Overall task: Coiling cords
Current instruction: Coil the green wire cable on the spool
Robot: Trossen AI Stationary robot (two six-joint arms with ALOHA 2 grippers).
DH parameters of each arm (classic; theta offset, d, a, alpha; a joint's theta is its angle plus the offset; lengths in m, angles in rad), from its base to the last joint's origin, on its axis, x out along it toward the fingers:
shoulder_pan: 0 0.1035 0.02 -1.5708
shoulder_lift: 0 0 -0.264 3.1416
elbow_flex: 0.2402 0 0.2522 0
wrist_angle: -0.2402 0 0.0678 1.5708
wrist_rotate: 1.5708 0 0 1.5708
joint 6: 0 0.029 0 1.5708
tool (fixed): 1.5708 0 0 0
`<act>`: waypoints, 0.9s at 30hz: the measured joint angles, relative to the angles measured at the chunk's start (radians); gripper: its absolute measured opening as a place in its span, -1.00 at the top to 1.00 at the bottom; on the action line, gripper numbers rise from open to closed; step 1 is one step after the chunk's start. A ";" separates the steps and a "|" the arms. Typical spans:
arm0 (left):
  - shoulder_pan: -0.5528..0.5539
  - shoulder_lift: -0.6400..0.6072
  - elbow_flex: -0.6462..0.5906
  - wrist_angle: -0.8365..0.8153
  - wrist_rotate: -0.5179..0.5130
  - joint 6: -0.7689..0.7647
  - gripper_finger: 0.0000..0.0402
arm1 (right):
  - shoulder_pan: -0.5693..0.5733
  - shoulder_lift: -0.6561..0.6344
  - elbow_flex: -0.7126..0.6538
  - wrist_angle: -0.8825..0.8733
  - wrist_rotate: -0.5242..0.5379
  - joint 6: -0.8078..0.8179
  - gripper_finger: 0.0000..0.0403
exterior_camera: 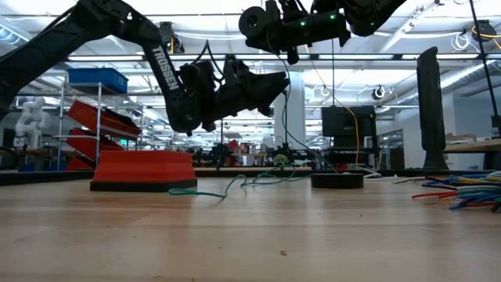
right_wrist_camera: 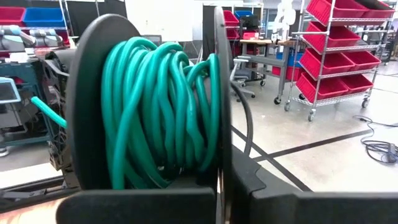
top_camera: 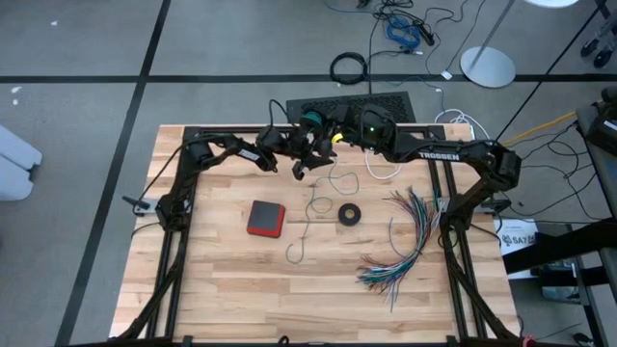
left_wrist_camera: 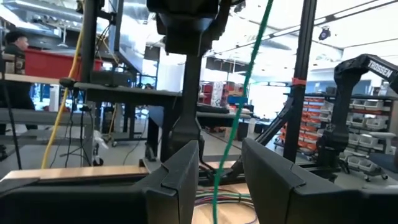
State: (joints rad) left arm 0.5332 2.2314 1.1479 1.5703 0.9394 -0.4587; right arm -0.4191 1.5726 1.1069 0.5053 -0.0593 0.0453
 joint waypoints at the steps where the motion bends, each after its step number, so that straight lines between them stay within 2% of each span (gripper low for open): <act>1: -0.003 0.000 0.005 -0.002 0.000 0.000 0.35 | 0.002 0.000 0.000 -0.001 0.000 -0.002 1.00; 7: -0.023 -0.001 0.026 -0.015 0.002 0.000 0.35 | 0.002 0.000 0.000 -0.001 0.001 -0.009 1.00; 13: -0.029 -0.002 0.030 -0.017 0.055 -0.013 0.35 | 0.002 0.000 0.000 -0.001 0.001 -0.013 1.00; 18: -0.023 -0.002 0.030 -0.029 0.053 -0.031 0.35 | 0.002 0.000 0.000 0.000 0.001 -0.017 1.00; 27: -0.040 -0.002 0.030 -0.104 0.022 0.028 0.35 | 0.002 0.000 0.000 0.009 0.001 -0.023 1.00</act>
State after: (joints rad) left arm 0.4937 2.2295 1.1774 1.4660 0.9609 -0.4310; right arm -0.4168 1.5726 1.1069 0.5142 -0.0578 0.0219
